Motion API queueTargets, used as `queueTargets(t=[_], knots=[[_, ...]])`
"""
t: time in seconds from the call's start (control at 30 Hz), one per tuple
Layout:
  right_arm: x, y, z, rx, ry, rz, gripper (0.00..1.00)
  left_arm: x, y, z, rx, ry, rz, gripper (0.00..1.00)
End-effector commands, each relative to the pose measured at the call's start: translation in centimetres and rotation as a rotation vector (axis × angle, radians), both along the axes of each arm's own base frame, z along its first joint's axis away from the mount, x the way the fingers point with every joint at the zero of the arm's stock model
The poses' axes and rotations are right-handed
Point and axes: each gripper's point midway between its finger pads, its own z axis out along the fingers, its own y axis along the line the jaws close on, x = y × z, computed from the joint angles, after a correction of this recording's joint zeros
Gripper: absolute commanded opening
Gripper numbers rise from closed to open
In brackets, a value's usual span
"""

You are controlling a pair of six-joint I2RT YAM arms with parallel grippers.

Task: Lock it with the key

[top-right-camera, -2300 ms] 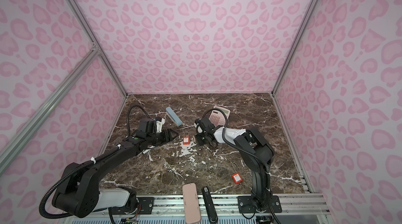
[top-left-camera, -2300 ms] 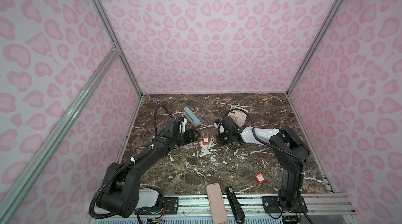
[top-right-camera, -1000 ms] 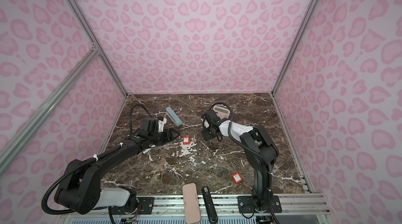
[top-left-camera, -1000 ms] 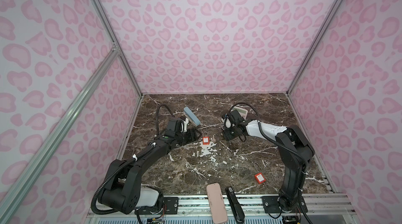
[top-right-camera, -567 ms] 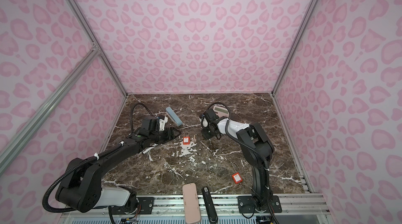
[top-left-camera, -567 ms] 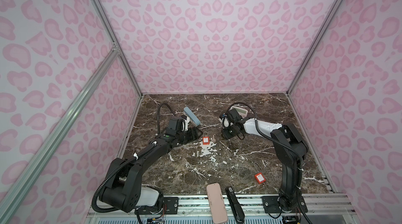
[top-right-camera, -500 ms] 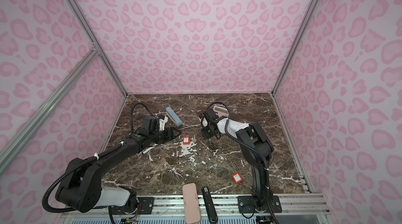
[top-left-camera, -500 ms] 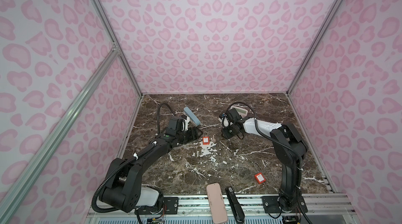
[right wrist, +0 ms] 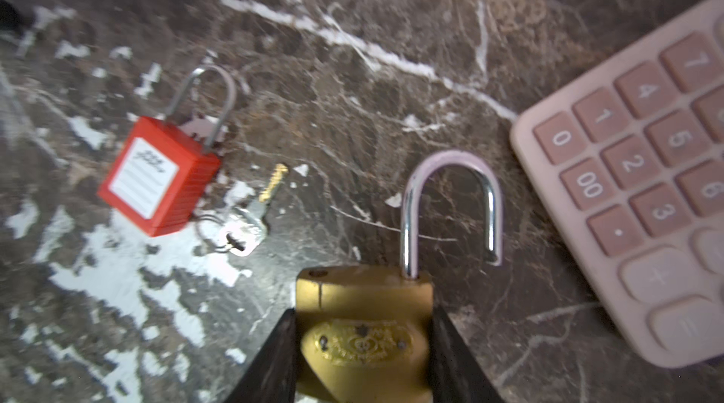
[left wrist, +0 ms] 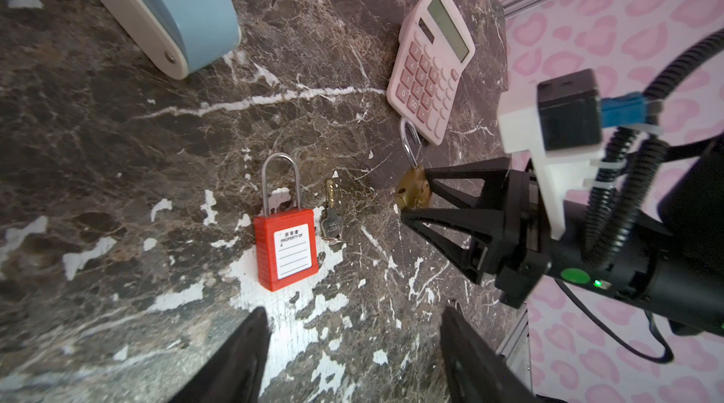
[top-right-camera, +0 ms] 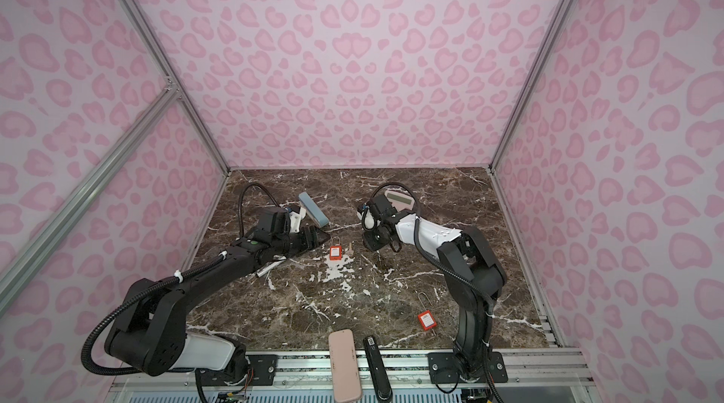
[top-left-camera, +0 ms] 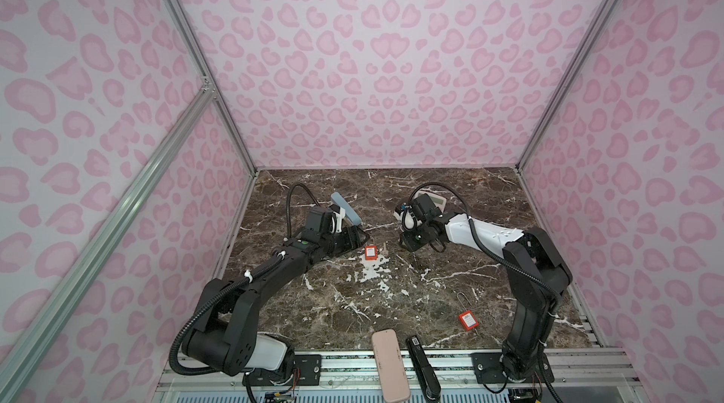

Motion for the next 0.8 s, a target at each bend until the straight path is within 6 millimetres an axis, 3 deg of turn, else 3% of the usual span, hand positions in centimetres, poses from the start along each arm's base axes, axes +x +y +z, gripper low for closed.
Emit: queueTargets(t=[0.0, 0.3, 0.63, 0.77], knots=[[-1.6, 2.5, 2.0, 0.11, 0.01, 0.083, 0.37, 0.5, -1.1, 1.2, -0.065, -0.022, -0.02, 0.69], [-5.3, 6.7, 5.4, 0.194, -0.037, 0.252, 0.36, 0.2, -2.8, 2.1, -0.125, -0.029, -0.095, 0.67], [-4.7, 7.9, 7.6, 0.233, -0.094, 0.279, 0.35, -0.5, -4.2, 1.6, -0.123, -0.017, -0.148, 0.57], [-4.6, 8.4, 8.5, 0.249, -0.127, 0.295, 0.33, -0.5, -4.2, 1.5, -0.12, -0.016, -0.146, 0.47]])
